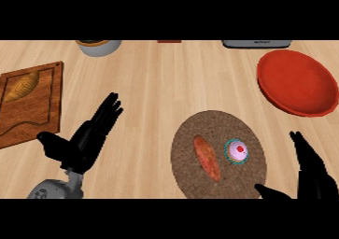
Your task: Pick the cupcake from the placemat and place it in the bowl
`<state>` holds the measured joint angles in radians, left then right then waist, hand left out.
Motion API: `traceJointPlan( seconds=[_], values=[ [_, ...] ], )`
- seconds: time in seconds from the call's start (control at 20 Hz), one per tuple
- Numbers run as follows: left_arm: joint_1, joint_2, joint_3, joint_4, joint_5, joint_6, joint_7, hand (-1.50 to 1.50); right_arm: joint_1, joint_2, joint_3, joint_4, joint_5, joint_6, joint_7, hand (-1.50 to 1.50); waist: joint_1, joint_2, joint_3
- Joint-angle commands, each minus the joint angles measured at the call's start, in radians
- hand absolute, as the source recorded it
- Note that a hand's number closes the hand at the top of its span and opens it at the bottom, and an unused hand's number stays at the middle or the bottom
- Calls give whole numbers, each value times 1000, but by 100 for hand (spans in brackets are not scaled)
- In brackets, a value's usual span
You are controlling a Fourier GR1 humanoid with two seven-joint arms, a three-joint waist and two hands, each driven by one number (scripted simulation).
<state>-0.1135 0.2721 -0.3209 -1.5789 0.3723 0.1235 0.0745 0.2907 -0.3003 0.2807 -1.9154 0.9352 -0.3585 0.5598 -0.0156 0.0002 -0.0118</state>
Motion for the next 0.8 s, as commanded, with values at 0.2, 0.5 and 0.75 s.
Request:
traceJointPlan(
  seconds=[0.2, 0.5, 0.75],
  values=[
    [-19, -6, -19, -12, -4, -13, 32, 0, -149, 148, 153, -134, 189, 457, 544, -150, 44, 2, 4],
    [-60, -29, 1, 46, -4, -23, 23, 0, -386, 295, 129, -42, 155, 662, 802, -150, 31, 5, 9],
    [-50, -28, 18, 64, -10, -29, 9, 0, -399, 298, 62, 16, 115, 691, 820, -150, 24, 2, 10]
  ],
)
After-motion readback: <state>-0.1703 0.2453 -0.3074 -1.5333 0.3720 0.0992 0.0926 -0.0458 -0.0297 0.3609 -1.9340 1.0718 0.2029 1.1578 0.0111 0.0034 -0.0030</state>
